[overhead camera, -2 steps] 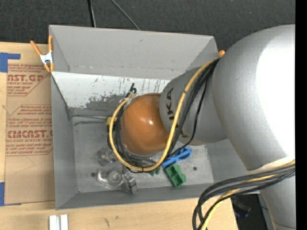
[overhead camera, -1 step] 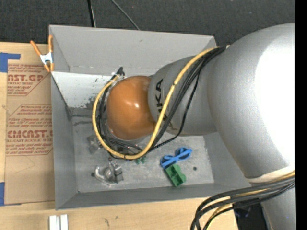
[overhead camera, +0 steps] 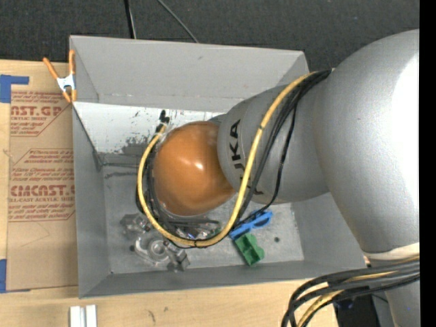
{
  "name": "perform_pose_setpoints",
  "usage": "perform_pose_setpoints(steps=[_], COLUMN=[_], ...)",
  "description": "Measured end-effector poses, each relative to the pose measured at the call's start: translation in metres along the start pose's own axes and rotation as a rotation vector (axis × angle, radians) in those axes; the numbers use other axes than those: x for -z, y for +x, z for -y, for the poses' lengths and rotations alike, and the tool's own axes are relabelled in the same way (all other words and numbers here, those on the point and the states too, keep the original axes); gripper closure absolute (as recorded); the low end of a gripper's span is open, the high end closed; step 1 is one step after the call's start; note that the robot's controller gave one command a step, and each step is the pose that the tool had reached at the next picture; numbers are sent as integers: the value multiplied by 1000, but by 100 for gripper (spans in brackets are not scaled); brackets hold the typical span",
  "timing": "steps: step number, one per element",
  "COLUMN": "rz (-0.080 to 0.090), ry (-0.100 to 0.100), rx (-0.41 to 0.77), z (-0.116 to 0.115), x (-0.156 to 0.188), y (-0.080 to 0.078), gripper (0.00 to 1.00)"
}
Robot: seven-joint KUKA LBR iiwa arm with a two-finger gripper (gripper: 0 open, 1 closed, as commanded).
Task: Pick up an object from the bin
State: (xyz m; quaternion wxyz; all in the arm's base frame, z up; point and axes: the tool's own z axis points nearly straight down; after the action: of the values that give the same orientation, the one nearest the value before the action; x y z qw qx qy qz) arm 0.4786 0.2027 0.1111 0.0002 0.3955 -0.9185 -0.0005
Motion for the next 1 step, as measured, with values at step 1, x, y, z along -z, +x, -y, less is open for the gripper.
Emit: perform_pose_setpoints(steps=[1], rz=[6], ry=[1], rx=[159], z=[27], x=[-41], y=[10], gripper=[0])
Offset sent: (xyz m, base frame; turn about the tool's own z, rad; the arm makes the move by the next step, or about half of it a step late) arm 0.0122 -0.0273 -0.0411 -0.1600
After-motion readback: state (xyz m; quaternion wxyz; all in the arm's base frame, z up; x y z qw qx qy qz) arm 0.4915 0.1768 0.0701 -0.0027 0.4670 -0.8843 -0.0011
